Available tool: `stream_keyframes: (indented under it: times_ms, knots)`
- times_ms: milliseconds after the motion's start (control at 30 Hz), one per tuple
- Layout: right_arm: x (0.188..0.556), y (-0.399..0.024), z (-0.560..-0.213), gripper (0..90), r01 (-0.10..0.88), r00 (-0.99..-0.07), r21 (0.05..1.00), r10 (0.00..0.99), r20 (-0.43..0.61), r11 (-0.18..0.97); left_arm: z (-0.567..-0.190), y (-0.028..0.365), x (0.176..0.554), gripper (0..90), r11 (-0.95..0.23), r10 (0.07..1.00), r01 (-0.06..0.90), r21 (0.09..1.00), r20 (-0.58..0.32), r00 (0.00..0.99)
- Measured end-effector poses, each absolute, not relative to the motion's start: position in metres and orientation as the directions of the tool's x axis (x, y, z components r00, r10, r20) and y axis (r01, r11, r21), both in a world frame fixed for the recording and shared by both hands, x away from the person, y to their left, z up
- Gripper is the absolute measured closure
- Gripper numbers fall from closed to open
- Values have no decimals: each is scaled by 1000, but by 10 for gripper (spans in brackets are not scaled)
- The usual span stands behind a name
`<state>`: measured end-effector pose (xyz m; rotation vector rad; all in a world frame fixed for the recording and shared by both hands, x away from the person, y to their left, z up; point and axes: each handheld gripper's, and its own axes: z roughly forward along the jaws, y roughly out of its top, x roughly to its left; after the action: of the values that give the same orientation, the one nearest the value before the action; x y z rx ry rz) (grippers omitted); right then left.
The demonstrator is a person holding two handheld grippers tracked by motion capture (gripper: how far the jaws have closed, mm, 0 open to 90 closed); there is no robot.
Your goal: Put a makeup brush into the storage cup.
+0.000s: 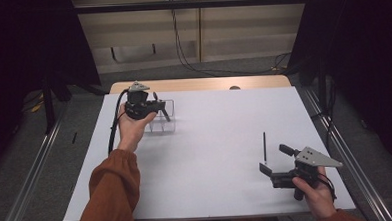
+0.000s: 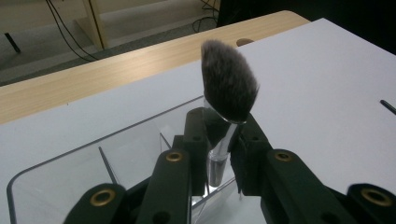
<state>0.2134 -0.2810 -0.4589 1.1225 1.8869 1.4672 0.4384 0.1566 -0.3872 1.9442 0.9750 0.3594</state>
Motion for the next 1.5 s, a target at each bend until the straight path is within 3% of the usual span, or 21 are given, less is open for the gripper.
stream_keyframes:
  times_ms: [233, 467, 833, 1000, 1500]
  knots:
    - [213, -281, -459, 1, 304, -538, 949, 837, 101, 80, -391, 157, 438, 759, -279, 750, 500, 820, -139, 647]
    - [213, -281, -459, 1, 303, -539, 949, 837, 101, 81, -389, 157, 436, 631, -279, 749, 484, 829, -128, 650]
    - [213, -281, -459, 1, 304, -539, 949, 836, 101, 81, -391, 163, 432, 273, -242, 771, 470, 849, -126, 624]
    - [213, -281, -459, 1, 304, -537, 949, 837, 103, 78, -393, 168, 428, 158, -222, 777, 460, 860, -129, 617]
    - [213, -281, -459, 1, 308, -534, 949, 839, 107, 75, -393, 178, 407, 58, -194, 753, 413, 890, -135, 644]
